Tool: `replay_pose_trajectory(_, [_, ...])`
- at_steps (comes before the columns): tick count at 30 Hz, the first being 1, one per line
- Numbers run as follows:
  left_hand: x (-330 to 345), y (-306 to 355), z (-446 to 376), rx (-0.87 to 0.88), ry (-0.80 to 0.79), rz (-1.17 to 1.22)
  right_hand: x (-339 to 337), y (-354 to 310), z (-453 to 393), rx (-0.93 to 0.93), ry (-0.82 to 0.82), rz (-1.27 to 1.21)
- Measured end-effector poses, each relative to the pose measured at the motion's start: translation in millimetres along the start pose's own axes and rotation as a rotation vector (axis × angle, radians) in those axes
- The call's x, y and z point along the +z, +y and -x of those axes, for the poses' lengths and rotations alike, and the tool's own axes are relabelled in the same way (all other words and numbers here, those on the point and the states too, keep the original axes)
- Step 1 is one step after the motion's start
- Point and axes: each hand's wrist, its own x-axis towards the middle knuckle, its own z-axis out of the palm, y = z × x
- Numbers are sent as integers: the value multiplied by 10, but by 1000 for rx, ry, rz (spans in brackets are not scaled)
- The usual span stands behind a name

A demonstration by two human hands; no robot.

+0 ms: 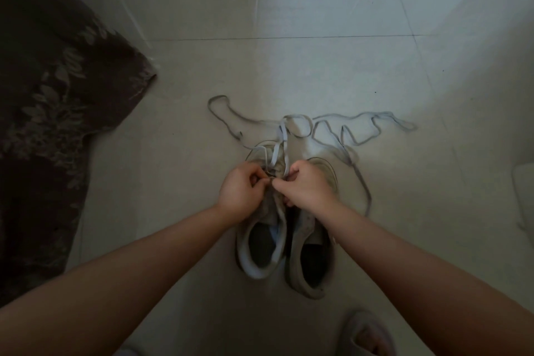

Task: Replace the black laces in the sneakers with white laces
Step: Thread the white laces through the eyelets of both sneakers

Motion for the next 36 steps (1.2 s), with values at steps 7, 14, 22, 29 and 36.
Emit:
replay_pose_trajectory(7, [-400,-193,-47,-608,20,1425,-16,50,41,-47,30,-47])
replay_pose_trajectory(14, [-407,-325,-114,-339,19,449,-29,34,11,-3,-37,-170])
replay_pose_trajectory(22, [-120,-88,-5,429,59,-541,-6,97,-24,-24,-22,-216])
replay_pose_trajectory(29, [-65,78,-83,271,-109,-572,-2,84,-51,-16,-10,-180])
replay_pose_trajectory(36, [-71,145,-76,272,-110,-658,-4,71,-34,-24,7,-164])
